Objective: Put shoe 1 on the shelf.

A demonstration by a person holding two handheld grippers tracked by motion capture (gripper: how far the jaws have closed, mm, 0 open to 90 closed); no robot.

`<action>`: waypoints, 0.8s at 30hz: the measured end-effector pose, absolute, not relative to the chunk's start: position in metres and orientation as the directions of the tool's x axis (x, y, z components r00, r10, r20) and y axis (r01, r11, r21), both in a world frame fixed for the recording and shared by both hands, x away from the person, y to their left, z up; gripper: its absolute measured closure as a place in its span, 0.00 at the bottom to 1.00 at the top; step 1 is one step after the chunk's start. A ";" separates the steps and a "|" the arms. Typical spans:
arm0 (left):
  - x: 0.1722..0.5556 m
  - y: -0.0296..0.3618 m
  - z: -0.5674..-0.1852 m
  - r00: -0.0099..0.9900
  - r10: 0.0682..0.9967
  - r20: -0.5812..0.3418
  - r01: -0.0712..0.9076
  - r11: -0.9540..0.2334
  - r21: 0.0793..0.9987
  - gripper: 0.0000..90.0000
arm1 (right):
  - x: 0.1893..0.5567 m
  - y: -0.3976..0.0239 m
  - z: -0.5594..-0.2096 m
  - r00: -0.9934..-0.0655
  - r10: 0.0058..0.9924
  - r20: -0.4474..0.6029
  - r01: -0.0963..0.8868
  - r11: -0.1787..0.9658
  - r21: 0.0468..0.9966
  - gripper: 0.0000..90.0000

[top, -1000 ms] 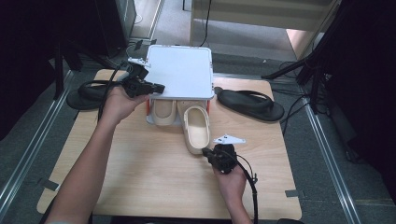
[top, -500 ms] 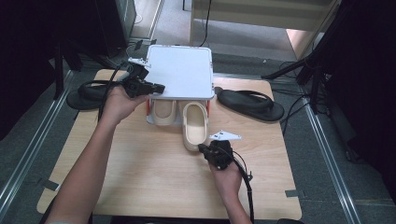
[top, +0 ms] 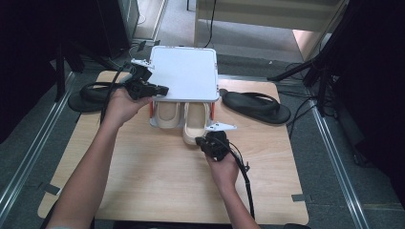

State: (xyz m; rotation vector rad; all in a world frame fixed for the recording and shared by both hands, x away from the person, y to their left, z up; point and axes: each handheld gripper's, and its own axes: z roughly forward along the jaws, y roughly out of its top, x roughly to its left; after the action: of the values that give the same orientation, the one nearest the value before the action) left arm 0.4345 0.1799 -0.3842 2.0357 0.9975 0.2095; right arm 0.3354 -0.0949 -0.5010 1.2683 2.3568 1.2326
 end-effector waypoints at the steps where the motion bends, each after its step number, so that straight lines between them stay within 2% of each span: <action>1: 0.434 0.180 -0.384 0.669 0.716 -0.199 0.576 -0.331 0.747 1.00 | 0.341 -0.091 -0.500 -0.619 0.759 0.203 0.596 0.285 0.750 1.00; 6: 0.434 0.180 -0.384 0.671 0.715 -0.199 0.577 -0.333 0.746 1.00 | 0.353 -0.079 -0.499 -0.626 0.758 0.182 0.582 0.300 0.756 1.00; 15: 0.435 0.180 -0.384 0.668 0.716 -0.201 0.577 -0.329 0.747 1.00 | 0.378 -0.073 -0.501 -0.583 0.780 0.227 0.614 0.239 0.752 1.00; 24: 0.434 0.179 -0.384 0.675 0.715 -0.184 0.565 -0.340 0.752 0.99 | 0.390 -0.070 -0.501 -0.562 0.796 0.223 0.618 0.225 0.753 1.00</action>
State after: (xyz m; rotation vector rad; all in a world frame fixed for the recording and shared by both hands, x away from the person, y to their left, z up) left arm 0.4336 0.1794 -0.3839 2.0405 0.9863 0.2248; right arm 0.3897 -0.0701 -0.5014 1.3442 2.2856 1.2488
